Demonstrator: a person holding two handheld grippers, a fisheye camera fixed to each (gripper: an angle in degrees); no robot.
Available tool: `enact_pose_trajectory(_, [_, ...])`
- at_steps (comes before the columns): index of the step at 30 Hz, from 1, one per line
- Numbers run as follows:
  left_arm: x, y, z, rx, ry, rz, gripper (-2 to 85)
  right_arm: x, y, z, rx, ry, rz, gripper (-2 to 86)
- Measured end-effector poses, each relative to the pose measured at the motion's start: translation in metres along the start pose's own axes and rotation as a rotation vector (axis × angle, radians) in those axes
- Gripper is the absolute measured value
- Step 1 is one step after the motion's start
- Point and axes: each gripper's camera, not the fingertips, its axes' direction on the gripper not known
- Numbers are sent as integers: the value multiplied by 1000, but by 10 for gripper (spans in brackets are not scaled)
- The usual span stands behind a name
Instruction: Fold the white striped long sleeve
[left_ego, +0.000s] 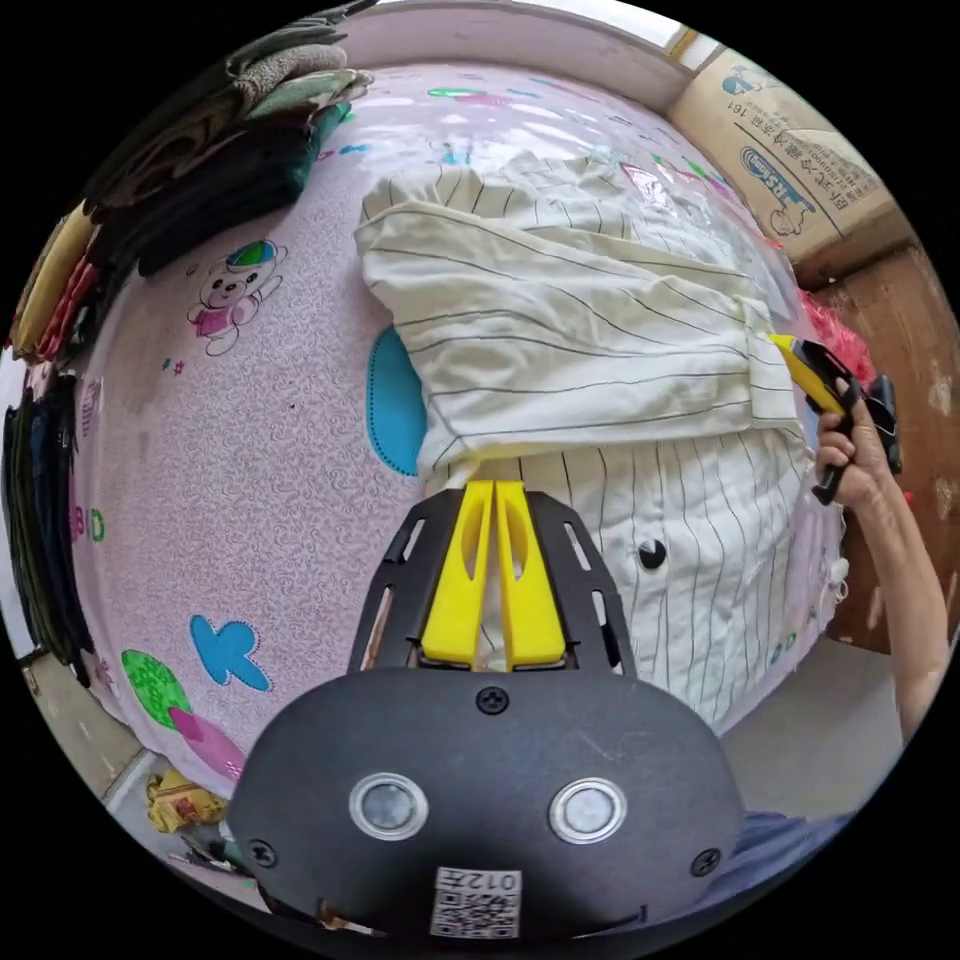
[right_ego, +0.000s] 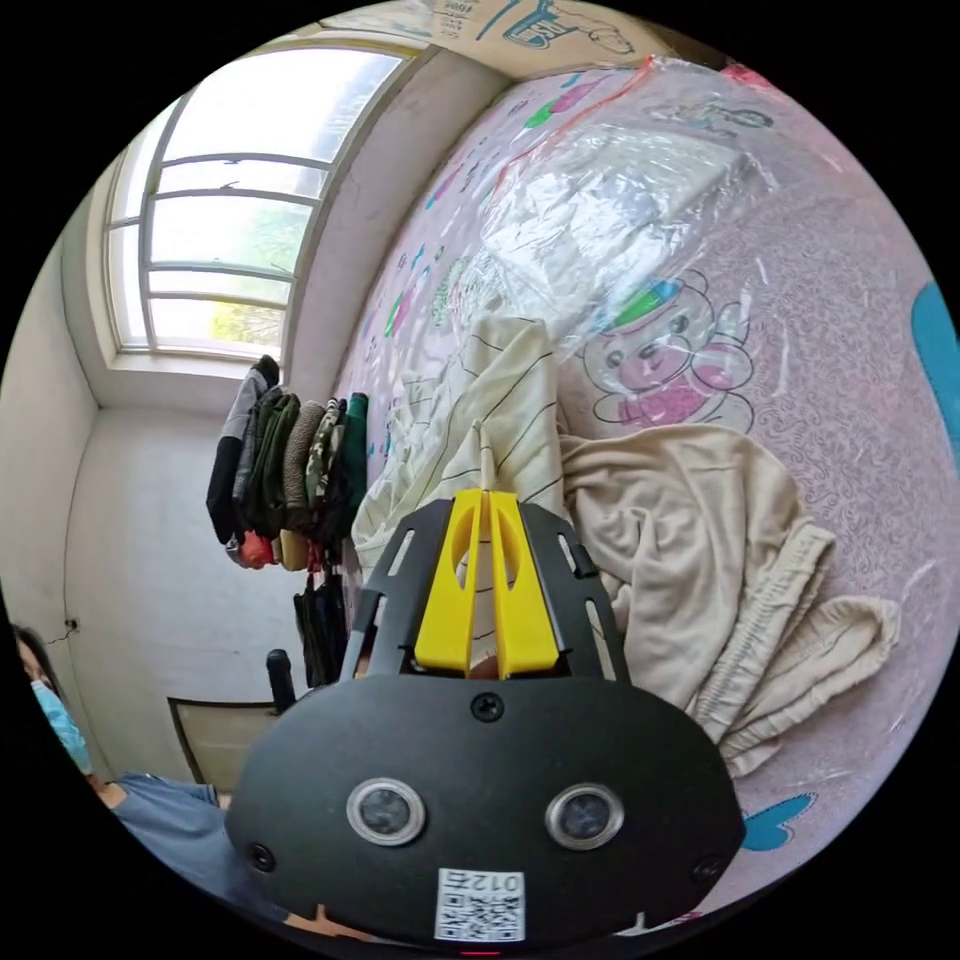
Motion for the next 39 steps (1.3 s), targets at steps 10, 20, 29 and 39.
enact_pose_trajectory(10, [-38,-11,-45,-108,436,198,5,-76,-2,-36,-45,288,-148,6])
enact_pose_trajectory(20, [-47,-117,-23,53,22,223,3,-226,36,33,-245,388,-659,0])
enact_pose_trajectory(29, [-103,-115,13,-15,-158,64,3,-269,-4,64,-345,459,-642,-1])
enact_pose_trajectory(39, [-115,-11,-26,134,56,121,5,-350,79,-91,-150,424,-713,-1])
